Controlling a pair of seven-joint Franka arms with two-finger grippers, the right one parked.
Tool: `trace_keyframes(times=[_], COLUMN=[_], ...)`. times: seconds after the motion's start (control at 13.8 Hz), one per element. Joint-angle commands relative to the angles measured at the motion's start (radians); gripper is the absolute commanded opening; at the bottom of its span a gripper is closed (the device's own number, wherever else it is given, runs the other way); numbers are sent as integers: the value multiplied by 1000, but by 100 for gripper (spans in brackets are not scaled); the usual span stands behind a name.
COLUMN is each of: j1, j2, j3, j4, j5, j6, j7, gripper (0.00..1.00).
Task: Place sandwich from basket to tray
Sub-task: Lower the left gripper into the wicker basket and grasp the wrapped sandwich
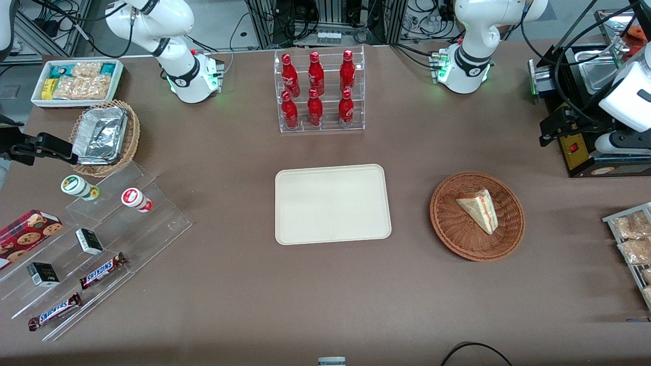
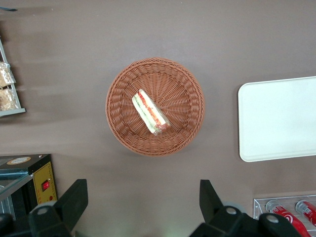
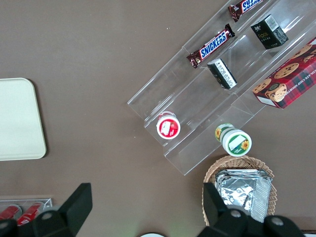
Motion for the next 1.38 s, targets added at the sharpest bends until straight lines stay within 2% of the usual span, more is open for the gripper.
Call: trace_keyframes(times=[0.0, 0.22, 0.36, 0.65, 0.94, 1.09, 1.31], j1=[20, 20, 13, 10, -3, -45, -53], j2=[12, 48, 70, 64, 65, 65, 45], j3=[0, 3, 1, 0, -3, -3, -2], j4=[23, 6, -38, -251, -446, -554, -713], j5=[1, 9, 44, 46, 38, 52, 53], j6=[-31, -16, 44, 283, 540, 669, 843], j7=[-14, -26, -46, -173, -432, -571, -626], gripper=[100, 100, 100, 100, 100, 100, 100])
